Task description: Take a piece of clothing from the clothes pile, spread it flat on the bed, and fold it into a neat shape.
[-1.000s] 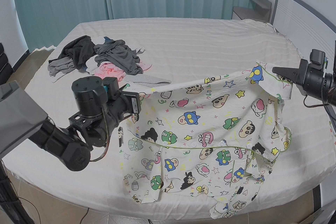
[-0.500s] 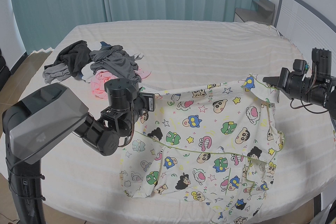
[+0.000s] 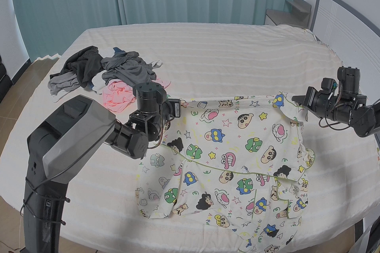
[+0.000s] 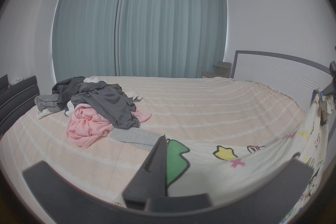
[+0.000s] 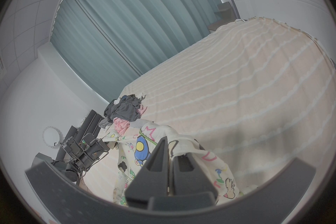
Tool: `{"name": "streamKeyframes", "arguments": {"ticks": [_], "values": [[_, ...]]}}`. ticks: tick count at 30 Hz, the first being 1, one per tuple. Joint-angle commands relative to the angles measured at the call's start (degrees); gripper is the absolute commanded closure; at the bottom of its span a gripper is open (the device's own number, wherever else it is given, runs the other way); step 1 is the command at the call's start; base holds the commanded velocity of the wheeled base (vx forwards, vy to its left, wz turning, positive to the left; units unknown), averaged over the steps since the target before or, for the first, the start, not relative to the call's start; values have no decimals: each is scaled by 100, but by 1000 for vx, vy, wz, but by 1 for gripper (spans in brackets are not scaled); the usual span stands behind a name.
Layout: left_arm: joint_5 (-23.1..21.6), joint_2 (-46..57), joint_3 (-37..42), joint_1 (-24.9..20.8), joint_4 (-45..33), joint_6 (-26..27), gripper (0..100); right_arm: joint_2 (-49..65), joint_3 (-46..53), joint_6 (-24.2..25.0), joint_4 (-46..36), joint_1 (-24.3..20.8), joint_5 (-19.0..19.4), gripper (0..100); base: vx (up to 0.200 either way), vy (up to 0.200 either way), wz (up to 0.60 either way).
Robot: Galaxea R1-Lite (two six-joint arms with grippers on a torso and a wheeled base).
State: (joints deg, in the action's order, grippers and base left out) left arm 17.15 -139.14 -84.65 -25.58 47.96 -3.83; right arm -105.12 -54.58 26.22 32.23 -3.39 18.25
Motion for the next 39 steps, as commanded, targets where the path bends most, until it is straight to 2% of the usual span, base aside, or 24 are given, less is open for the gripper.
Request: {"name": "streamKeyframes", "arguments": {"ticks": [1,10,24,30,39], "values": [[-1,-614,-737,44,-472,-57,100,-624,-158,-21,231,128,-50,100,0,0,0],[7,-1036,-1651,44,-1096,-83,100,-1134,-422,-12,336,146,-199,100,0,0,0],[43,-957,-1537,18,-1307,-206,100,-1169,-431,-12,389,146,-217,100,0,0,0],[43,-1009,-1554,18,-1298,-189,100,-1257,-510,-12,389,146,-217,100,200,0,0],[34,-1150,-1616,35,-1298,-180,100,-1406,-545,-12,398,154,-217,100,0,0,0]]}}
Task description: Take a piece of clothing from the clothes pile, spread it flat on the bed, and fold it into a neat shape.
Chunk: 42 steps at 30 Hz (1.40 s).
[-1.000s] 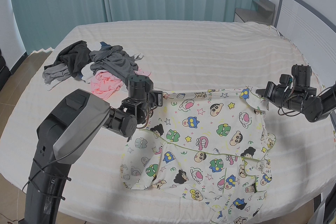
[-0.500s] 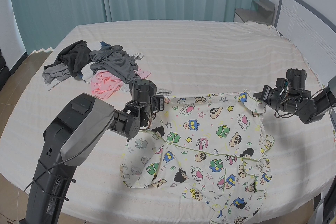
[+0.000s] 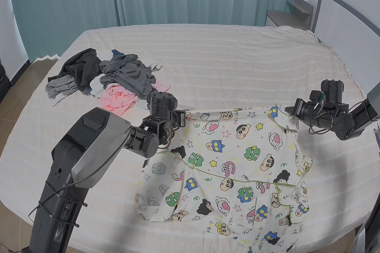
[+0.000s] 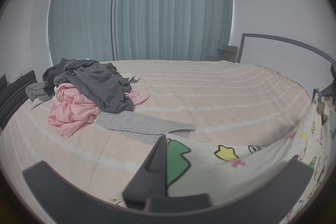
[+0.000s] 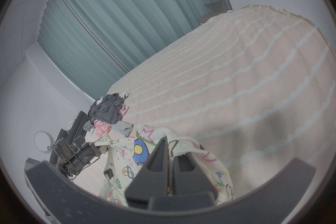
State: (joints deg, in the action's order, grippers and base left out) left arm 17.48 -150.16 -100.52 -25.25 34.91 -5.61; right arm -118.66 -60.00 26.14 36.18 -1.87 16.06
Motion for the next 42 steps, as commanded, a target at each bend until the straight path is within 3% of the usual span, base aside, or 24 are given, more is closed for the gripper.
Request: {"name": "streamKeyframes", "arguments": {"ticks": [1,12,13,14,15,21,29,38,42], "values": [[1,-48,-29,-7,-2,-2,100,-60,-12,-3,3,2,3,100,0,0,0],[1,-364,-503,-7,-459,-37,100,-491,-205,-3,3,2,-6,100,0,0,0],[10,-382,-530,-7,-486,-37,0,-544,-222,-3,3,11,-6,100,0,0,0],[10,-400,-547,-7,-494,-46,0,-561,-231,-3,3,11,-6,100,0,0,0],[10,-417,-582,-7,-494,-46,0,-641,-284,-12,3,55,-6,0,0,0,0],[133,-435,-653,20,-477,-37,0,-781,-398,-21,-6,90,-85,0,0,0,0],[616,-426,-978,125,-459,-46,0,-966,-732,23,3,257,-542,0,0,0,0],[783,-470,-969,319,-503,-37,0,-948,-750,155,-59,345,-454,0,0,0,0],[792,-417,-864,345,-494,-248,0,-957,-794,322,-507,389,-393,0,0,0,0]]}}
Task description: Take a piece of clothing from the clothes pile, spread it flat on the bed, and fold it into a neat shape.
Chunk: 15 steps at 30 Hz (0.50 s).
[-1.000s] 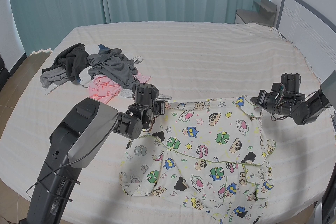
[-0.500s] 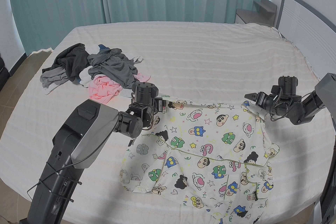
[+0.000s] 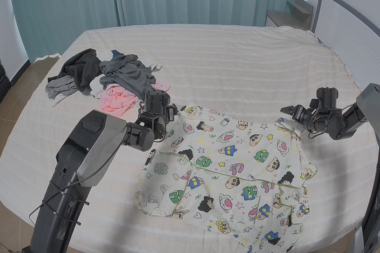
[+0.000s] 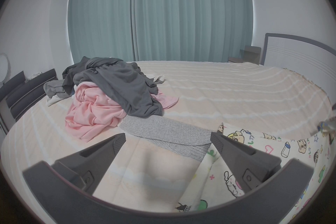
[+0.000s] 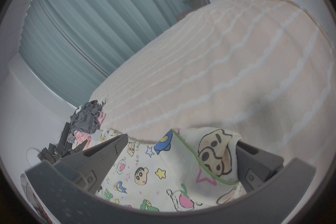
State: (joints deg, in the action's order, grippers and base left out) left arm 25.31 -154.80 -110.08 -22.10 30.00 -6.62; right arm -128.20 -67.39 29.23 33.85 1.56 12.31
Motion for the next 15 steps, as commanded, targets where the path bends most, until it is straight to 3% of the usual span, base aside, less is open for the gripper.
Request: {"name": "streamKeyframes", "arguments": {"ticks": [1,5,10,13,15], "values": [[9,46,92,30,-3,-147,0,-4,-55,12,-274,46,-18,0,0,0,0],[0,538,804,-31,-3,-349,0,-144,-371,12,-371,169,-484,0,0,0,0],[-43,925,1419,-84,23,-384,0,-48,-327,-76,-617,187,-502,0,0,0,0],[-202,1268,2008,-137,50,-384,0,-48,-688,-5,-1478,213,-581,0,0,0,0],[-413,1487,2325,-172,50,-384,0,-118,-881,74,-1575,257,-757,0,0,0,0]]}}
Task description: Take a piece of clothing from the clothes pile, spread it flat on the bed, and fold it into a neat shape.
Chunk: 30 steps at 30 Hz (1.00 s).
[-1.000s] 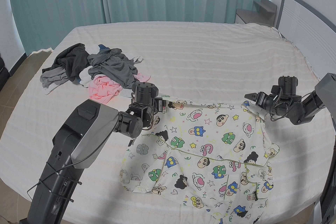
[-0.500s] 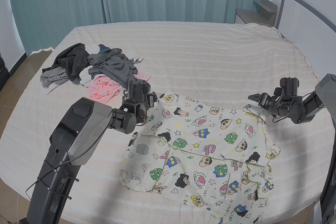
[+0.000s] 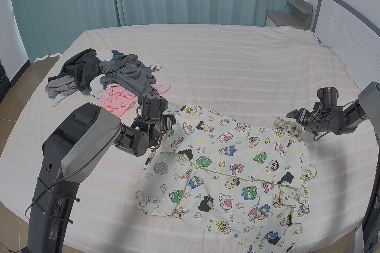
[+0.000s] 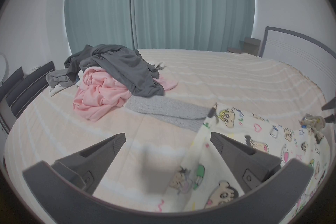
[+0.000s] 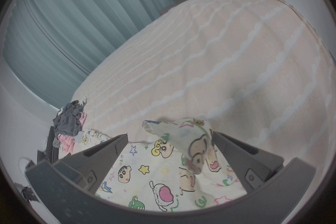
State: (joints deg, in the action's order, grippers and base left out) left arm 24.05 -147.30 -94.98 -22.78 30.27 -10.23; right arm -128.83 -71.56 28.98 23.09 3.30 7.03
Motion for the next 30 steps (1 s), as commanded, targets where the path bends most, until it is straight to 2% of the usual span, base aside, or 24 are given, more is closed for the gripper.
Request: {"name": "streamKeyframes", "arguments": {"ticks": [1,3,8,11,13,15,18,22,26,27,30], "values": [[-366,852,972,-121,32,-32,0,-72,-517,170,-472,100,-299,0,0,0,0],[-436,1010,1236,-174,32,-23,0,-19,-482,337,-463,109,-290,0,0,0,0],[-445,1318,1922,-244,243,-41,0,394,-139,416,-648,74,96,0,0,0,0],[-445,1441,2203,-253,462,-93,0,543,-60,425,-832,12,88,0,0,0,0],[-498,1748,2704,-297,708,-331,0,798,116,539,-1237,-49,105,0,0,0,0],[-656,1995,3020,-341,752,-568,0,860,177,802,-1360,-84,105,0,0,0,0],[-937,2355,3468,-446,752,-1139,0,886,133,1470,-1535,-225,114,0,0,0,0],[-955,2601,3855,-640,831,-1728,0,772,37,2218,-1650,-480,272,0,0,0,0],[-955,2680,4110,-736,1007,-1895,0,631,10,2358,-1641,-533,281,0,0,0,0],[-946,2724,4549,-824,1420,-1965,0,455,-69,2446,-1650,-647,281,0,0,0,0],[-885,2689,5033,-842,1956,-1922,0,297,-157,2508,-1641,-726,246,0,0,0,0]]}}
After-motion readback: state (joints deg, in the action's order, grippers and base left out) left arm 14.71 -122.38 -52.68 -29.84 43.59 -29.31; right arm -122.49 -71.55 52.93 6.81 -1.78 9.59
